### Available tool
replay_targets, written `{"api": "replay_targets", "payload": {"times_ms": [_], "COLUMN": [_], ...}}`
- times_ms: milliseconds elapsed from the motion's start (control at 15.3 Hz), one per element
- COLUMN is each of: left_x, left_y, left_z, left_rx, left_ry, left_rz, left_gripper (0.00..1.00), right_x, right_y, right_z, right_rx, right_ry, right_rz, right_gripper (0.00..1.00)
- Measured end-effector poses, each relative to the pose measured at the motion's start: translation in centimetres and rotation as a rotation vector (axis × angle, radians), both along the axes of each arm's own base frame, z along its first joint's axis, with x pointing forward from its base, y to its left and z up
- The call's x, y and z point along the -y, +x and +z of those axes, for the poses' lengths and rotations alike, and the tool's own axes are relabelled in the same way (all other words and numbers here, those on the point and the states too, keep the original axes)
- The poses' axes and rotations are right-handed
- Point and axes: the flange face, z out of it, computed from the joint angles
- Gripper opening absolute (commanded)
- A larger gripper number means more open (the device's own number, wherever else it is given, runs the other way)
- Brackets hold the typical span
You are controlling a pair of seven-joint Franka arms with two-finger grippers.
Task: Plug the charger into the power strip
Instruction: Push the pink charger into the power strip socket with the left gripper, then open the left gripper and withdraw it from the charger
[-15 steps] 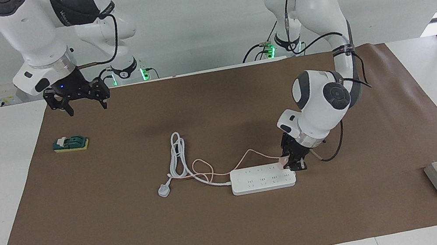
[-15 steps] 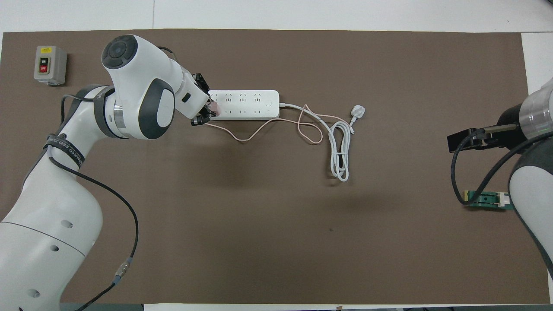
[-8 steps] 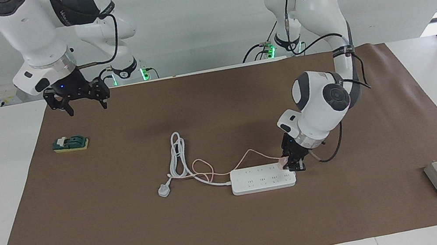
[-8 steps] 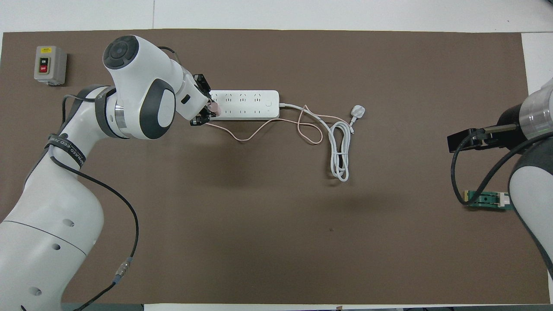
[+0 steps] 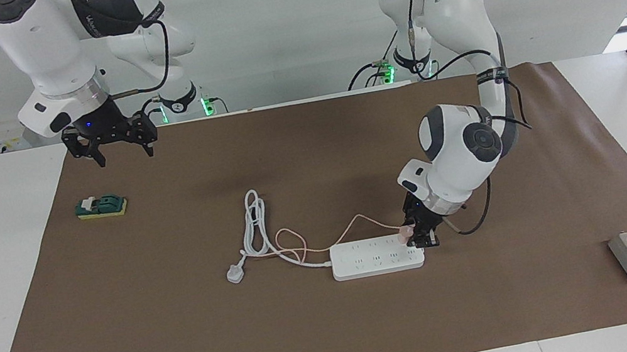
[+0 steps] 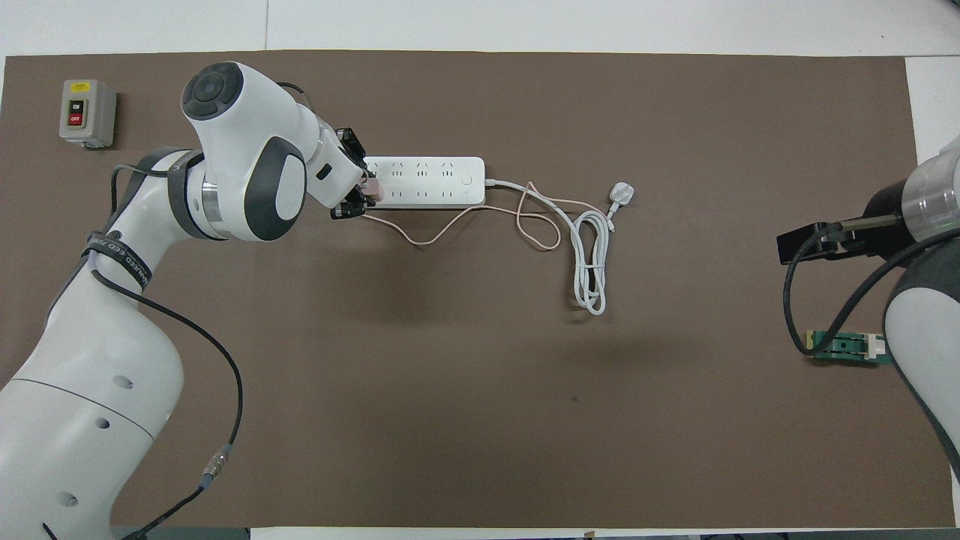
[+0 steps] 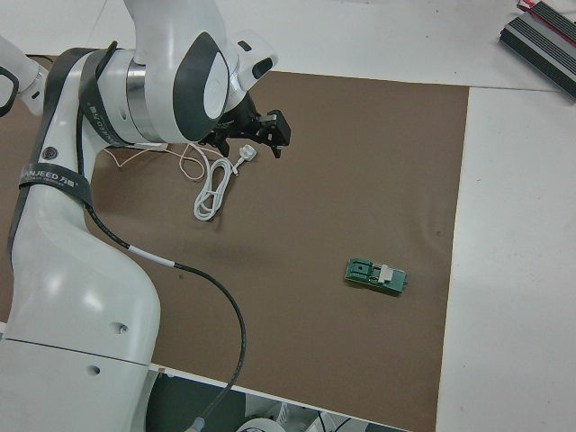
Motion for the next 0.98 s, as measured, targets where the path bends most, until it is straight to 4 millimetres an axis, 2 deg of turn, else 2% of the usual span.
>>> {"api": "replay_targets", "payload": {"times_ms": [262,590,786,983], "left_x": [0.4,0.8,0.7,-0.2], "left_y": [0.3,-0.3,-1.5,-4.3], "left_z": [0.7,3.4,7.6,14.4], "left_rx": [-0.04,-0.133,-0.211,-0.285], "left_ry": [-0.038,-0.098,-0.087,0.014], "left_rz": [0.153,0.289,0.416,0.62], "left_gripper": [1.0,1.0,1.0,1.0], "right_x": [0.0,0.0,0.0,0.0], "right_y": [0.0,0.0,0.0,0.0], "right_z": [0.0,0.0,0.0,0.0], "right_rx": [0.0,0.0,0.0,0.0], "right_ry": [0.0,0.0,0.0,0.0], "right_rz": [0.0,0.0,0.0,0.0], "right_gripper": [1.0,1.0,1.0,1.0]}}
